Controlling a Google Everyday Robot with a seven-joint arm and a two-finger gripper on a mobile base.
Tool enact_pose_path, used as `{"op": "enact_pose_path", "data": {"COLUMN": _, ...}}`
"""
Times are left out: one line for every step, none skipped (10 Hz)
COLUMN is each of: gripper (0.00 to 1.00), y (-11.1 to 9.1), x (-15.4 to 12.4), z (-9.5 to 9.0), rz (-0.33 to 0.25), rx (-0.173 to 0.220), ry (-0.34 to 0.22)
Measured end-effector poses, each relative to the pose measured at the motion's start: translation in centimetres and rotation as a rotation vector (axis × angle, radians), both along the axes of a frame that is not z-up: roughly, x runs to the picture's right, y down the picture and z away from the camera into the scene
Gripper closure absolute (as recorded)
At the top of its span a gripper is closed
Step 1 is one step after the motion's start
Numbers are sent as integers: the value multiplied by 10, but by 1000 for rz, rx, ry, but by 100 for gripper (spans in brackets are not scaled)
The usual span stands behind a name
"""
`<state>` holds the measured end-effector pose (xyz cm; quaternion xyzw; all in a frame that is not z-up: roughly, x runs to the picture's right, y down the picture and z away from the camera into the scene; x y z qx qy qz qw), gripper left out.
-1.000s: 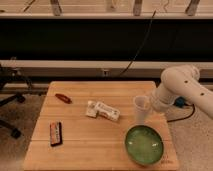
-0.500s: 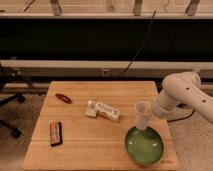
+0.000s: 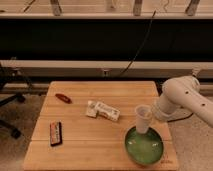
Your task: Place the ceramic cup in the ceramic bowl
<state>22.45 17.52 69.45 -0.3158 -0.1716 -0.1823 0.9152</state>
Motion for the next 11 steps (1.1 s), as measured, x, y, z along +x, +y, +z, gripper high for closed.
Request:
{"op": "enact_pose_path", "data": {"gripper": 100, "y": 2, "x": 0, "z": 2, "rz": -4, "rx": -3, "ry": -2}}
{"op": "enact_pose_path", "data": {"gripper": 100, "y": 3, "x": -1, "z": 3, "rz": -6, "rx": -3, "ry": -4}}
{"op": "enact_pose_path", "data": {"gripper": 100, "y": 6, "x": 0, "z": 3, "rz": -8, "rx": -5, "ry": -2}}
{"op": "enact_pose_path", "data": {"gripper": 100, "y": 10, "x": 0, "z": 4, "rz": -10, "rx": -7, "ry": -2}}
{"op": "enact_pose_path", "data": {"gripper": 100, "y": 10, "x": 1, "z": 5, "rz": -10, "rx": -6, "ry": -3}}
{"op": "enact_pose_path", "data": {"gripper": 100, "y": 11, "x": 1, "z": 6, "rz": -11, "rx": -7, "ry": -3}}
{"op": "enact_pose_path", "data": {"gripper": 100, "y": 13, "x": 2, "z": 8, "rz": -13, "rx": -8, "ry": -3}}
{"op": "enact_pose_path", "data": {"gripper": 100, "y": 13, "x": 3, "z": 9, "rz": -13, "rx": -7, "ry": -2}}
{"op": "enact_pose_path", "data": {"gripper": 100, "y": 13, "x": 3, "z": 11, "rz": -14, "rx": -6, "ry": -3}}
{"op": "enact_pose_path", "data": {"gripper": 100, "y": 13, "x": 3, "z": 14, "rz": -16, "rx": -5, "ry": -5}}
{"op": "enact_pose_path", "data": {"gripper": 100, "y": 13, "x": 2, "z": 15, "rz": -17, "rx": -4, "ry": -6}}
